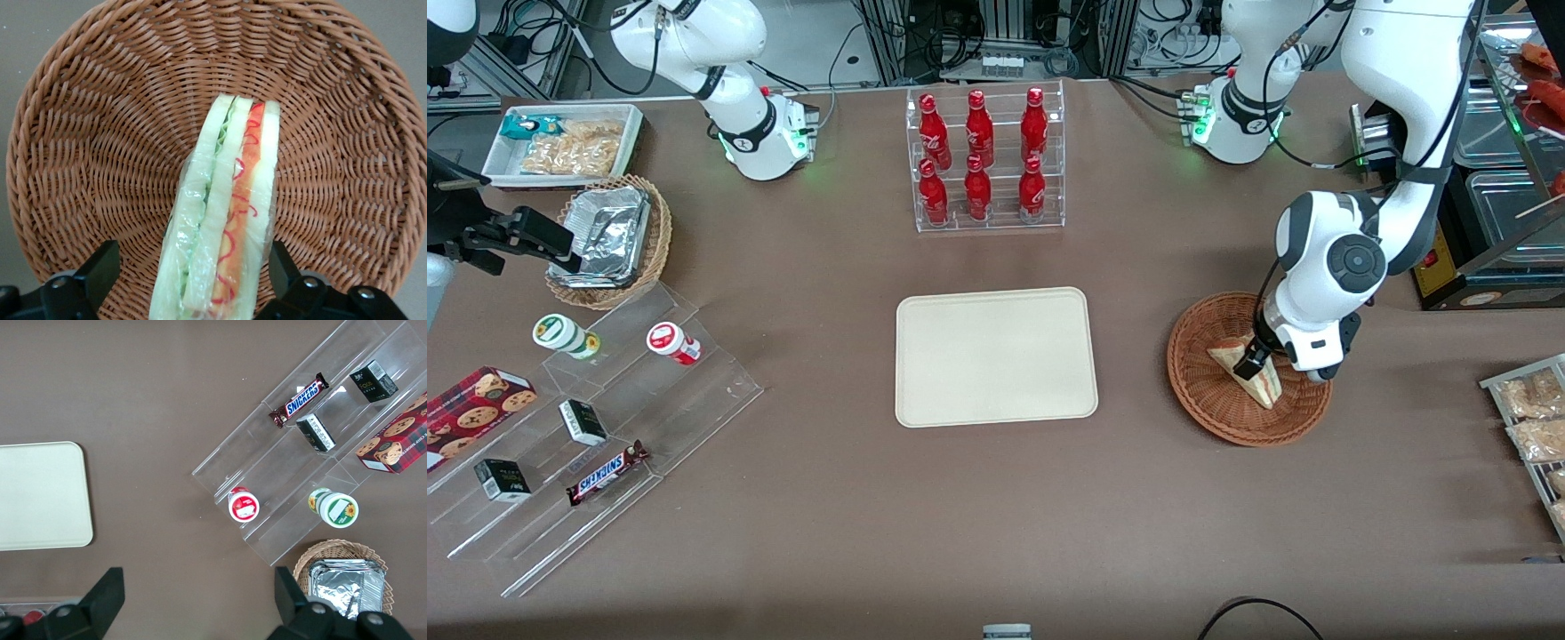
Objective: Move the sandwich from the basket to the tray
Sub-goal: 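Lower the open left gripper and close it on the wrapped sandwich, then lift the sandwich and carry it with the left gripper over the tray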
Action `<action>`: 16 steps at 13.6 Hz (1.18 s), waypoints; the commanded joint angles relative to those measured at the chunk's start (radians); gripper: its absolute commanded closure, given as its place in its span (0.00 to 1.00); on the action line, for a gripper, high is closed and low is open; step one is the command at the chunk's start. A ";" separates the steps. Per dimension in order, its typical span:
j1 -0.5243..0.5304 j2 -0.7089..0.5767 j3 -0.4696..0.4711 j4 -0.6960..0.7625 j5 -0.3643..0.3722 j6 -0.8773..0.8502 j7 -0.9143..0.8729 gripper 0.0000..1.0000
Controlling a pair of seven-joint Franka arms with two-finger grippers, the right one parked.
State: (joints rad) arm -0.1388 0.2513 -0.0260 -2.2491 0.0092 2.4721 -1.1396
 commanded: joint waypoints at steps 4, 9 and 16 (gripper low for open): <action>-0.010 0.003 0.005 0.031 -0.003 -0.028 -0.005 0.80; -0.010 0.009 -0.018 0.212 -0.002 -0.290 0.023 0.84; -0.012 0.022 -0.202 0.279 0.000 -0.374 0.295 0.85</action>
State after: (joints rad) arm -0.1431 0.2534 -0.1782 -2.0081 0.0095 2.1271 -0.9258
